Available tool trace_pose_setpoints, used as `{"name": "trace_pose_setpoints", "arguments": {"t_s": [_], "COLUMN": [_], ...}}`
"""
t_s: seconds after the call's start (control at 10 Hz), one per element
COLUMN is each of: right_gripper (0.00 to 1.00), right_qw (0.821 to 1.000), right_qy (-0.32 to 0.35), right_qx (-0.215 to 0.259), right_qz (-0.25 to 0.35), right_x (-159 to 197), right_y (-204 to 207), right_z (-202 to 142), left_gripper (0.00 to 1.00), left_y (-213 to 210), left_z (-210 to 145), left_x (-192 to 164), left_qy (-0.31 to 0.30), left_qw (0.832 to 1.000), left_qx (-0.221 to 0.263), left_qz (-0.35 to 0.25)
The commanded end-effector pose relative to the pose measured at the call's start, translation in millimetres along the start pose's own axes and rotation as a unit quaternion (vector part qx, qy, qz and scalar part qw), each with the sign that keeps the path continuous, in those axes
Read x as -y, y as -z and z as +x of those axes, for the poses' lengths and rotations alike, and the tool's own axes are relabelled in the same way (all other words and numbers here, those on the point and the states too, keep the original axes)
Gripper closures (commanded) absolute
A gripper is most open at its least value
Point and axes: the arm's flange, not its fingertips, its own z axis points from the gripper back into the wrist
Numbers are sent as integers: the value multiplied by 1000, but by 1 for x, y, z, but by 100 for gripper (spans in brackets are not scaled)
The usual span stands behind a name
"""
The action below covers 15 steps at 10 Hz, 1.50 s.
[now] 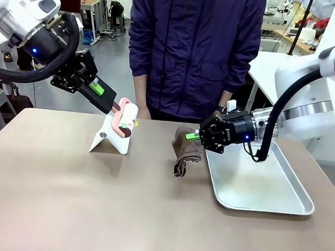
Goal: Clean the surface of the table.
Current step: Return the Lint Roller and towel to their original positions.
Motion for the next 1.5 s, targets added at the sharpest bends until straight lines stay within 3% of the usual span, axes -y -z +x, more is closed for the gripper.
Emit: {"name": "trace_pose_setpoints", "arguments": {"t_s": [0.0, 0.2, 0.3, 0.6, 0.8, 1.0, 1.4], "right_gripper": [91, 91, 91, 91, 91, 91, 91], "right_qw": [1000, 999, 999, 998, 998, 998, 997], "right_qy": [0, -29, -8, 7, 12, 26, 12], "right_qx": [0, 21, 31, 52, 49, 40, 69], "right_qz": [0, 1, -14, -17, -26, -32, -44], "right_x": [0, 5, 12, 32, 40, 46, 50], "right_y": [0, 30, 35, 37, 39, 44, 53], "right_z": [0, 20, 26, 43, 51, 62, 71], "left_gripper": [78, 78, 78, 78, 78, 78, 78], "left_y": [0, 19, 26, 46, 56, 72, 85], "left_z": [0, 49, 70, 115, 129, 133, 130], "left_x": [0, 5, 3, -13, -31, -46, -73], "left_qy": [0, -51, -69, -42, -22, -39, -70], "left_qw": [1000, 998, 997, 997, 998, 996, 994], "left_qx": [0, -19, -34, -43, -31, -56, -55], "left_qz": [0, 21, 25, 47, 58, 55, 69]}}
